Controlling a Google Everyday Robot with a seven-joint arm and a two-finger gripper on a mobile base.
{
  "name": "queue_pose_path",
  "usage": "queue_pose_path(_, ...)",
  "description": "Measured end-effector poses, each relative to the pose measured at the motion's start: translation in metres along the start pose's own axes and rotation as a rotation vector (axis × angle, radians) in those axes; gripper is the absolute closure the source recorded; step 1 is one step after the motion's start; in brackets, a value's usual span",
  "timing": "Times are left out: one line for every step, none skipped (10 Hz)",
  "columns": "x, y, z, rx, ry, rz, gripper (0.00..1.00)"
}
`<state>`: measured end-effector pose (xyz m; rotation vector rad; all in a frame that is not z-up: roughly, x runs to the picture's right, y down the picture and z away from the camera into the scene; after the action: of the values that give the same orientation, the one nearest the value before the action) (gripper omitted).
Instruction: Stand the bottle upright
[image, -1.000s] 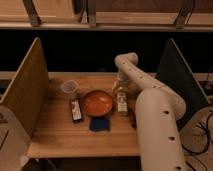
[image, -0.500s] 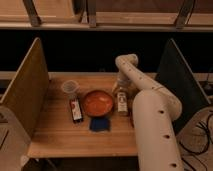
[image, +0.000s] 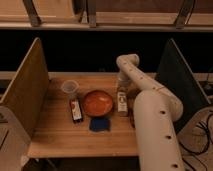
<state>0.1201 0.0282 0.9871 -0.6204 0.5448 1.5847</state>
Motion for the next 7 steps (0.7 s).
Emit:
queue_pose_path(0.002, -0.001, 0.0, -0.009, 0.003, 0.003, 0.98)
queue_pose_path(0.003, -0.002, -0.001, -0.015, 0.003, 0.004, 1.0)
queue_pose_path(0.001, -0.002, -0.005, -0.024, -0.006, 0.001, 1.0)
queue_pose_path(-0.002, -0.001, -0.011, -0.032, -0.023, -0.004, 1.0)
queue_pose_path(-0.007, 0.0, -0.019, -0.041, -0.044, -0.011, 1.0)
queue_pose_path(-0.012, 0.002, -0.029, -0.055, -0.075, -0.025, 1.0)
queue_pose_path(-0.015, 0.004, -0.036, -0.064, -0.095, -0.039, 1.0)
